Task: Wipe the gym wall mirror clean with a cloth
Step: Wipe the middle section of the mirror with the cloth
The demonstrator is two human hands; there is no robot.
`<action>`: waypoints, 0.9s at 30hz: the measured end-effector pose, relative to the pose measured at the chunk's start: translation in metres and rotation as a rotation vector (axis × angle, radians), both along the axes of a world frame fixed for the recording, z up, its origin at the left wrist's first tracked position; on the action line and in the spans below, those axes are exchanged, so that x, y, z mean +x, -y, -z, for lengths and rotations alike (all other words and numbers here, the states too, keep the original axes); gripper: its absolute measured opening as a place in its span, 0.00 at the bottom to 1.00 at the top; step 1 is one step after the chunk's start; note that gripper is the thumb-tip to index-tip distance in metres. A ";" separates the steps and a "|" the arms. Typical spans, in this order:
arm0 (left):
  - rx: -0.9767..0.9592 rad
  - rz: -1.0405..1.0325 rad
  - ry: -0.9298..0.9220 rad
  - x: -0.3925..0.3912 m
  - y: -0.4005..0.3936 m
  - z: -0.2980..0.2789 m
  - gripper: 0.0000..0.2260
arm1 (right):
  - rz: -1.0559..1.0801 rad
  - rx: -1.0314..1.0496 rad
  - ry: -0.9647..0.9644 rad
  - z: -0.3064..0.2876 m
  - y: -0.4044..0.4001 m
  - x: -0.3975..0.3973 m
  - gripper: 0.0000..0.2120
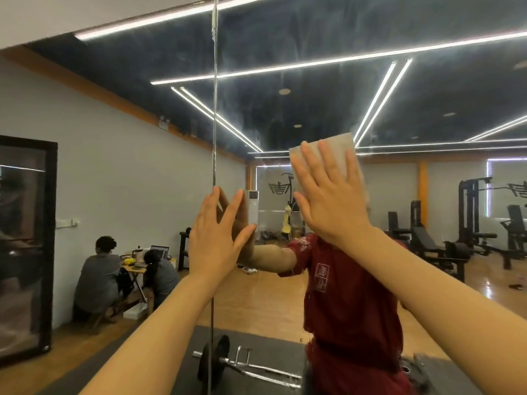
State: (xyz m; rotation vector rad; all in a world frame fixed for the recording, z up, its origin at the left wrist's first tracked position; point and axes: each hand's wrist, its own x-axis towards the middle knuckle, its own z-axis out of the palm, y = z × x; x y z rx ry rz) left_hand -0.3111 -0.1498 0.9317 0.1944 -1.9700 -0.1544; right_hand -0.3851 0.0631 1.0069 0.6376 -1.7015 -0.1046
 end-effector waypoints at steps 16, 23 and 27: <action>-0.014 0.056 -0.016 0.003 0.003 0.000 0.33 | -0.033 0.086 -0.083 0.021 0.041 0.005 0.29; -0.013 0.026 -0.052 -0.009 0.010 0.005 0.33 | 0.007 -0.098 -0.054 -0.052 -0.026 -0.007 0.30; 0.024 0.052 -0.054 -0.023 0.017 0.008 0.34 | -0.046 -0.221 -0.041 -0.048 -0.004 0.000 0.29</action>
